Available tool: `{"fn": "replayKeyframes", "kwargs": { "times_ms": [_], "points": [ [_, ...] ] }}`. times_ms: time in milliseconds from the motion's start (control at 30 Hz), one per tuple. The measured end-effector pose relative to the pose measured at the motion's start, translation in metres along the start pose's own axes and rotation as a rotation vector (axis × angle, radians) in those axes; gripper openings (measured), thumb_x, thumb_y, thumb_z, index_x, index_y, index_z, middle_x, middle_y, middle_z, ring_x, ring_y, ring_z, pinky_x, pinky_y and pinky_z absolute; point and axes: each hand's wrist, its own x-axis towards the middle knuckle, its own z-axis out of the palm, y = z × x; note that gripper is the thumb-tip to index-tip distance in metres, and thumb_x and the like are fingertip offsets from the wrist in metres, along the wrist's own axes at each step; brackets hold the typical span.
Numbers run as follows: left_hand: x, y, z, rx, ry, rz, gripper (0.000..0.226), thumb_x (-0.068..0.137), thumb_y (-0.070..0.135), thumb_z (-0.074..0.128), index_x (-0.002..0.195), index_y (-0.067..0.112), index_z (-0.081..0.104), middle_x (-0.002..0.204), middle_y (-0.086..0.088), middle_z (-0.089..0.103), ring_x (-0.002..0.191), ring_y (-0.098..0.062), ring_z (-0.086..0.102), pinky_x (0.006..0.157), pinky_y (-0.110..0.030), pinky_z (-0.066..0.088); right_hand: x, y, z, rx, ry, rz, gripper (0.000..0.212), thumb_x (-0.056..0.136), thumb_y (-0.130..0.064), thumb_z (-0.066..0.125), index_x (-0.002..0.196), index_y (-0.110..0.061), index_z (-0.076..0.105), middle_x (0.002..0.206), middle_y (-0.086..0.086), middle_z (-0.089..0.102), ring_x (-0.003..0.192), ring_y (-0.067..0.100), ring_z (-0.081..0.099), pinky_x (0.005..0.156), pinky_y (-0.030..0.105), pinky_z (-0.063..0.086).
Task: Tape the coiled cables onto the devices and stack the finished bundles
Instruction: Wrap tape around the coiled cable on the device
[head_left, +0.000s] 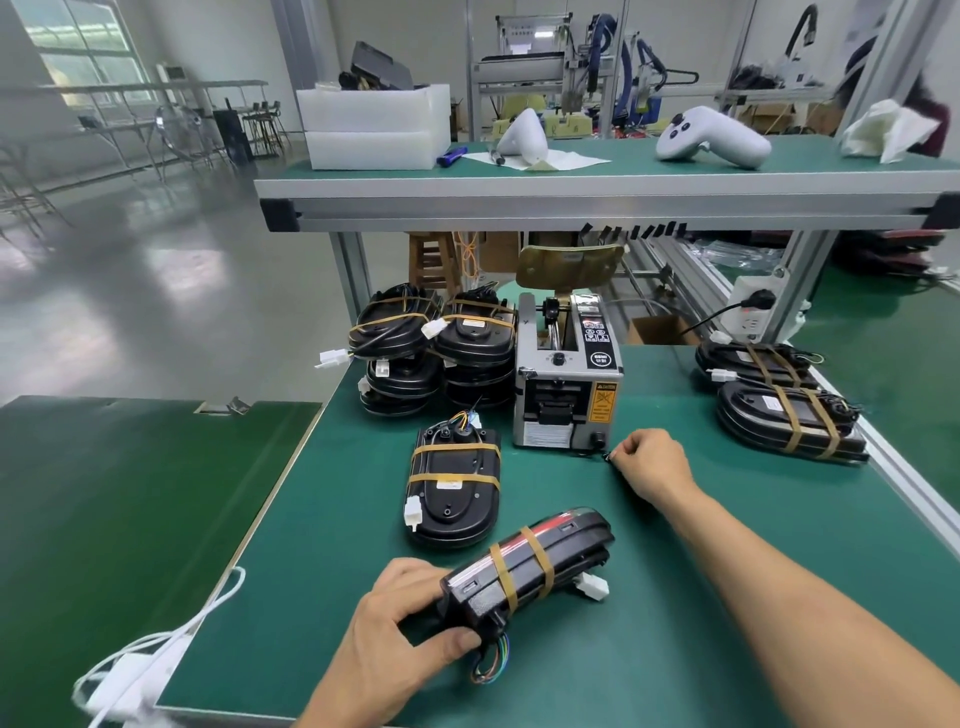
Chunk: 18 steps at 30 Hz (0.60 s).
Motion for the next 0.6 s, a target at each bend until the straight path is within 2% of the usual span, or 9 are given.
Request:
{"fn": "replayKeyframes", "kwargs": {
  "times_ms": [100,200,333,433,500,600],
  "points": [
    [-0.001,0.000,0.001,0.001,0.001,-0.005,0.039,0.085,0.069,0.082,0.118,0.050,0.079,0.117,0.017,0.075,0.119,-0.017,0.061,0.100,-0.021,0.047,0.005,-0.007,0.000,-0.053,0.006,0.054,0.012,0.089,-0.011,0.063,0.083,-0.003,0.069,0.090,0.016,0.072,0.089,0.037,0.067,0.073,0.034,0.053],
    [-0.001,0.001,0.000,-0.004,0.009,-0.014,0.039,0.084,0.070,0.082,0.118,0.050,0.079,0.117,0.018,0.075,0.120,-0.016,0.061,0.100,-0.022,0.047,0.001,-0.009,-0.002,-0.023,0.008,0.042,0.007,0.088,-0.012,0.071,0.093,-0.012,0.065,0.098,0.009,0.068,0.097,0.033,0.063,0.080,0.034,0.049],
    [-0.001,0.002,0.000,-0.011,0.005,-0.019,0.039,0.084,0.070,0.082,0.118,0.051,0.079,0.118,0.018,0.075,0.120,-0.017,0.061,0.101,-0.022,0.047,-0.009,0.006,-0.004,0.063,0.036,-0.060,0.007,0.092,-0.009,0.068,0.089,-0.013,0.074,0.092,0.006,0.073,0.097,0.030,0.065,0.087,0.036,0.053],
    [-0.001,0.003,0.000,-0.011,0.002,-0.016,0.039,0.084,0.071,0.081,0.117,0.051,0.079,0.119,0.017,0.075,0.121,-0.017,0.060,0.101,-0.021,0.047,-0.014,0.014,-0.007,0.107,0.051,-0.123,0.012,0.096,-0.014,0.066,0.092,-0.014,0.078,0.094,0.002,0.075,0.094,0.024,0.063,0.082,0.030,0.045],
    [0.000,0.004,-0.001,-0.003,0.002,-0.013,0.039,0.084,0.072,0.080,0.117,0.051,0.078,0.118,0.019,0.075,0.120,-0.016,0.060,0.100,-0.020,0.047,-0.015,0.018,-0.011,0.168,0.067,-0.113,0.014,0.098,-0.017,0.065,0.092,-0.016,0.078,0.091,-0.001,0.074,0.093,0.023,0.064,0.081,0.028,0.043],
    [0.000,0.006,-0.001,-0.006,0.002,-0.012,0.038,0.083,0.072,0.080,0.116,0.053,0.078,0.118,0.020,0.075,0.120,-0.015,0.060,0.100,-0.020,0.047,-0.018,0.022,-0.019,0.283,0.116,-0.072,0.016,0.099,-0.023,0.065,0.088,-0.018,0.076,0.085,-0.003,0.074,0.087,0.025,0.067,0.079,0.031,0.047]
  ]
}}
